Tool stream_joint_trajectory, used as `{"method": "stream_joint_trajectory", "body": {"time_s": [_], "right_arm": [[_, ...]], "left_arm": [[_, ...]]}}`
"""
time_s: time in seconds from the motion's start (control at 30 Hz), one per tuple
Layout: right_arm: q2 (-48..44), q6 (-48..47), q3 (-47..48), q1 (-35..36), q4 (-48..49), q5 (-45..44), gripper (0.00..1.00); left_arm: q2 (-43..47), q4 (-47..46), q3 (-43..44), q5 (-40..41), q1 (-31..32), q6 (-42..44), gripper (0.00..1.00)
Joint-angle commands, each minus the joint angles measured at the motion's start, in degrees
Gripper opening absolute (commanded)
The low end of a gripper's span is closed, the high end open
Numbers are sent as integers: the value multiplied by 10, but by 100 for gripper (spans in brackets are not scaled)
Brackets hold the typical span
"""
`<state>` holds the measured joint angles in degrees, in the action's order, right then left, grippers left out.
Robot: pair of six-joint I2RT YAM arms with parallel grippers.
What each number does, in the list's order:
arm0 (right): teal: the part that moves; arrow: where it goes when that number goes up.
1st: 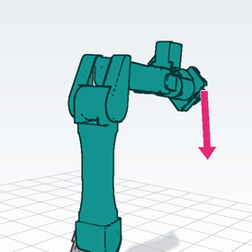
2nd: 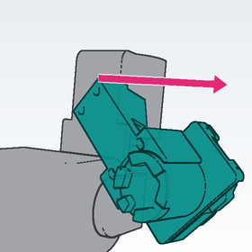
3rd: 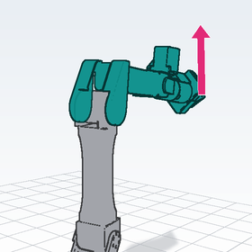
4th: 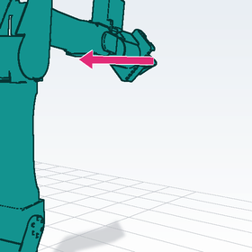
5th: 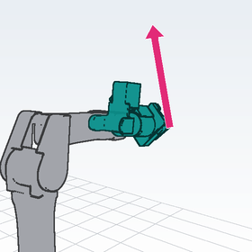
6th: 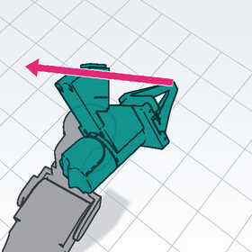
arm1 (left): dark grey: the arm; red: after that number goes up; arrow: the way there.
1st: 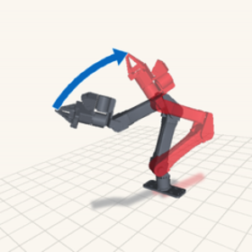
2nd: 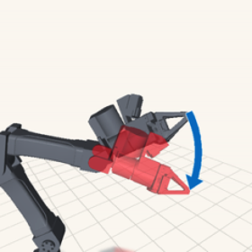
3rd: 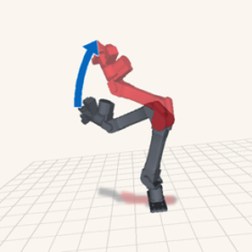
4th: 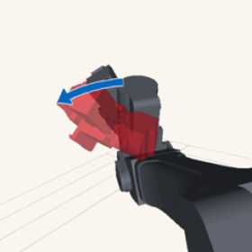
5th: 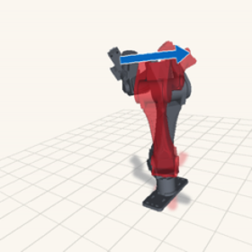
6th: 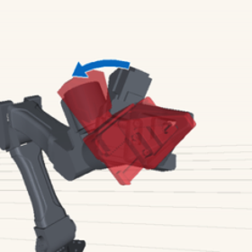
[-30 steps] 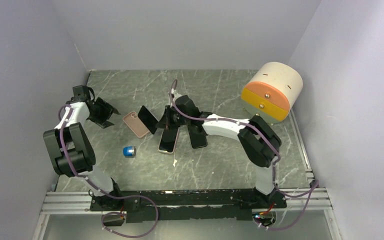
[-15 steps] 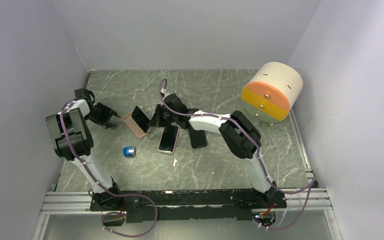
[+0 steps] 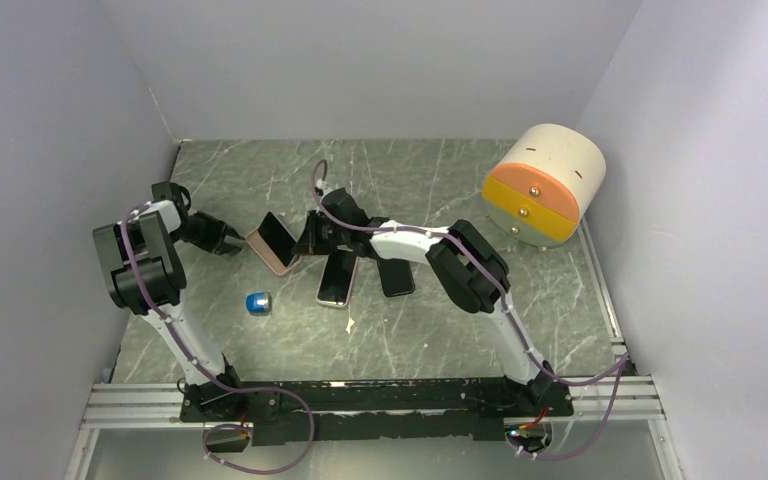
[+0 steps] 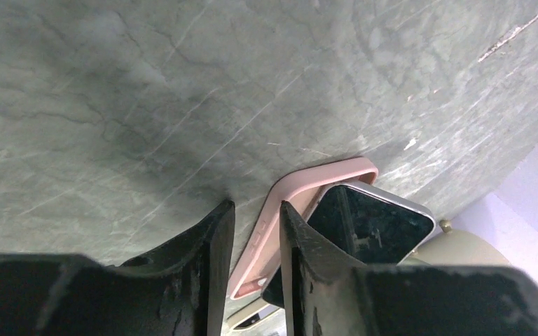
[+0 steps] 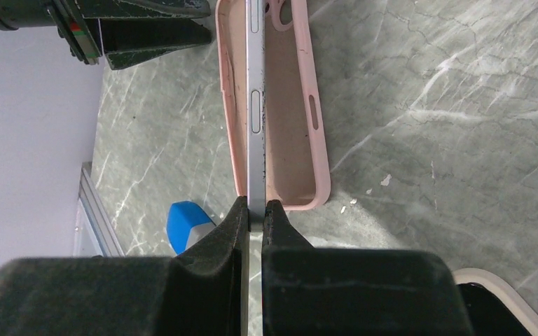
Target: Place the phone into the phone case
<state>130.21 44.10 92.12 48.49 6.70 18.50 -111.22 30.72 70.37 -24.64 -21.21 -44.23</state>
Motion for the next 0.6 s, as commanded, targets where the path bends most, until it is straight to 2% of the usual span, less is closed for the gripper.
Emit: {"method": "stream_joint_trajectory", "body": {"time_s": [0.0,0.2,0.57], "right_arm": [[11,-10,29,2,13,23,0],[23,-21,22,4,25,50,0],[54,-50,63,7,-10,80,0]], "left_arm": [[-10,-8,10,-26,-1,-7,34],[-11,-14,10,-34,-2,-8,28],[-15,-16,10,-49,-1,-12,28]]}}
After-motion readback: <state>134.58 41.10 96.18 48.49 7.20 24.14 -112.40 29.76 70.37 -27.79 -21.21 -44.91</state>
